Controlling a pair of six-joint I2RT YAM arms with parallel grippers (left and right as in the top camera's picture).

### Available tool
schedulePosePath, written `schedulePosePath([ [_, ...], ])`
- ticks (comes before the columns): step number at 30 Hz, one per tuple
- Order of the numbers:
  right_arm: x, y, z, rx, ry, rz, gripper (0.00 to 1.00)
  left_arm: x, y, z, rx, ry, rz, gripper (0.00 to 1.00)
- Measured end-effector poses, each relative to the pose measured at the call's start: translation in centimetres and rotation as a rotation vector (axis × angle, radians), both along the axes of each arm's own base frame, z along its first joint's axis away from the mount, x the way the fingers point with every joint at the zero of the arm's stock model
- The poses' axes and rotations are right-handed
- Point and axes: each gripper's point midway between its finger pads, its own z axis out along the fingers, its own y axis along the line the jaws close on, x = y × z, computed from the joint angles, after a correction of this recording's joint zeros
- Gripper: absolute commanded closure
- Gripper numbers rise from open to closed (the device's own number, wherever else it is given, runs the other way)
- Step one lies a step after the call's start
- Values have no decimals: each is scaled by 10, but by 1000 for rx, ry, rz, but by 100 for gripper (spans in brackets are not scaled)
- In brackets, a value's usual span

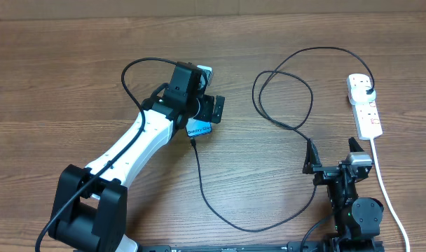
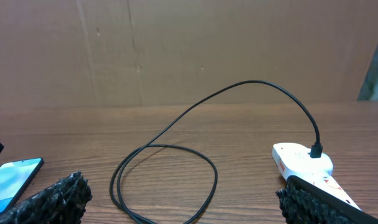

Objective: Plug charger to phone and switch on socket
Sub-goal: 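Move the left gripper forward over the Galaxy phone, then lower the left gripper and grasp the phone's top edge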

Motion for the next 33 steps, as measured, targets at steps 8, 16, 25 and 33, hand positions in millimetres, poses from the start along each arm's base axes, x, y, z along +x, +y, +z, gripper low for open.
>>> schedulePosePath([
  [8, 0, 0, 0, 0, 0, 1, 0, 3, -5, 4, -36, -9, 9, 0],
  [16, 0, 0, 0, 0, -1, 0, 0, 1, 14, -4, -17, 47, 184, 0],
  [25, 0, 0, 0, 0, 0, 0, 0, -1, 35, -12, -55, 114, 467, 0],
  [33, 0, 0, 0, 0, 0, 0, 0, -7, 41, -43, -2, 245, 575, 0],
])
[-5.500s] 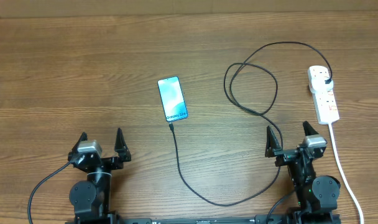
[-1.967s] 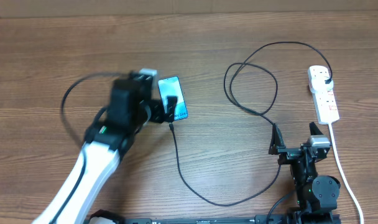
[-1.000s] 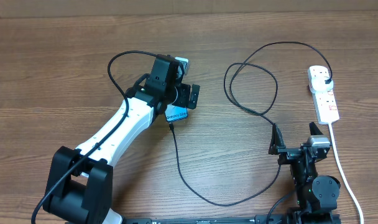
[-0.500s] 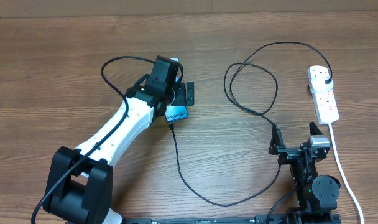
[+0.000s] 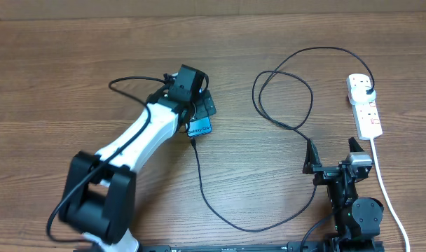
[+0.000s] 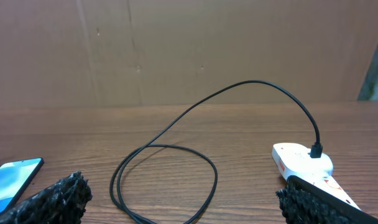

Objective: Plug charger to phone and switch on socket
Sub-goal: 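Lower the left gripper and grasp the phone's top edge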

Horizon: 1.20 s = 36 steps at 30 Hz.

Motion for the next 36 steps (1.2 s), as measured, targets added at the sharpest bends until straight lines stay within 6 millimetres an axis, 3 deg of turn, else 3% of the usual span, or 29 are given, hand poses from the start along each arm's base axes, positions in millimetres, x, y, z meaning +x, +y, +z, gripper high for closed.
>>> schedulePosePath([
  [10, 0, 0, 0, 0, 0, 0, 0, 20, -6, -27, 69, 110, 2, 0],
  [16, 0, 0, 0, 0, 0, 1, 0, 20, -5, -38, 77, 129, 2, 0],
  [26, 0, 0, 0, 1, 0, 0, 0, 24, -7, -39, 70, 117, 2, 0],
  [36, 0, 0, 0, 1, 0, 0, 0, 21, -8, -53, 73, 149, -2, 0],
])
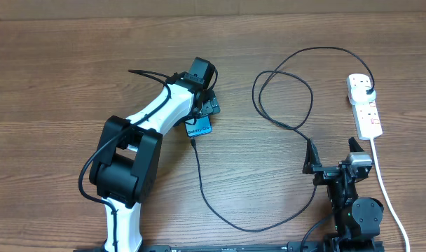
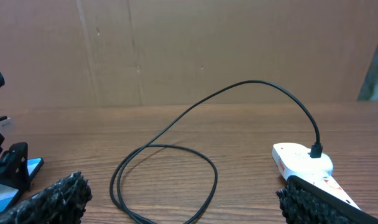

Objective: Plug charger to phone and switch on socket
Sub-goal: 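Lower the left gripper and grasp the phone's top edge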

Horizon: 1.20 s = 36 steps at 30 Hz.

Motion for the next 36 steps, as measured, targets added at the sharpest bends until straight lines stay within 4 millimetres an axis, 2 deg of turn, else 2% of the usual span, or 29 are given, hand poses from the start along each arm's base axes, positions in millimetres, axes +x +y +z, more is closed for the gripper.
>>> schedulePosePath([
  [17, 0, 0, 0, 0, 0, 0, 0, -7, 5, -2, 11, 34, 6, 0],
  [24, 0, 0, 0, 0, 0, 0, 0, -10, 8, -4, 31, 53, -2, 9],
  [36, 0, 0, 0, 0, 0, 0, 0, -10, 14, -4, 67, 57, -31, 16],
])
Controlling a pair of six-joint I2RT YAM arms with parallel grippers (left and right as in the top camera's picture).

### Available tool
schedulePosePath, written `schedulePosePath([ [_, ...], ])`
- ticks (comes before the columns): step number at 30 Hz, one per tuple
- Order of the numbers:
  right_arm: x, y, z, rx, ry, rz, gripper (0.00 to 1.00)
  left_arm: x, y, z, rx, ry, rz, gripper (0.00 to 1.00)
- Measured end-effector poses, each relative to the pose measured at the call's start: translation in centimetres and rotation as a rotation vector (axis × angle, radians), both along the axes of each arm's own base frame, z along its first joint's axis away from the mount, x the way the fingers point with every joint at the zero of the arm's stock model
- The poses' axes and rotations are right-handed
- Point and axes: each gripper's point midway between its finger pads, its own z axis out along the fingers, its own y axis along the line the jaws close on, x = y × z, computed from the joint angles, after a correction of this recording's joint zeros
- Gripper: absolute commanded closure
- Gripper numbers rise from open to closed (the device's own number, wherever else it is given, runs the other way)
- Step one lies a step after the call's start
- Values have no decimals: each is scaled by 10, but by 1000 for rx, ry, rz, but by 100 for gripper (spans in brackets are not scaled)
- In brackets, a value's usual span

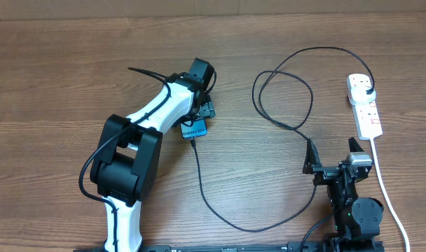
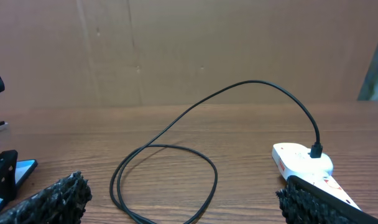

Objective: Plug charger to phone and switch on socket
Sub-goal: 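Lower the left gripper and grasp the phone's top edge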

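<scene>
The phone (image 1: 194, 129) lies flat on the wooden table with its blue screen up. The black charger cable (image 1: 202, 189) ends right at its near edge; I cannot tell whether the connector is seated. My left gripper (image 1: 204, 108) sits on the phone's far end, its jaw gap hidden. From the right wrist, one left finger (image 2: 2, 177) stands in front of the phone (image 2: 25, 167). The cable loops right to a plug (image 1: 368, 90) in the white socket strip (image 1: 367, 115). My right gripper (image 1: 332, 155) rests open near the front edge, holding nothing.
The cable's double loop (image 2: 164, 177) lies on the table between my right fingers (image 2: 52, 199) and the strip (image 2: 301, 160). The strip's white lead (image 1: 388, 199) runs toward the front edge beside the right arm. A brown cardboard wall stands behind the table.
The phone has shifted slightly left and toward the cable's end, with my left gripper lower over its far end. The right arm, cable loop and strip are unchanged.
My left gripper was spread open above the phone's far end. It then sat closer over that end, then turned so the arm reached in from the near side. Now the phone has slid a little toward the connector. The right gripper stayed open and still throughout.
</scene>
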Motion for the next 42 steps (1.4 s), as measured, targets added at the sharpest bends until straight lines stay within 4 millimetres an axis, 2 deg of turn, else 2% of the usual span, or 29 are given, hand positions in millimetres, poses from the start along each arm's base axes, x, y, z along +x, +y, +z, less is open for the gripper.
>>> schedulePosePath([
  [12, 0, 0, 0, 0, 0, 0, 0, 9, 11, 1, 24, -25, -3, 22],
  [26, 0, 0, 0, 0, 0, 0, 0, 8, 12, 1, 32, -24, -2, 27],
  [28, 0, 0, 0, 0, 0, 0, 0, 8, 13, 2, 33, -22, -2, 25],
  [33, 0, 0, 0, 0, 0, 0, 0, 7, 15, 2, 44, -17, -5, 1],
  [42, 0, 0, 0, 0, 0, 0, 0, 9, 19, 3, 60, -21, -26, 0],
])
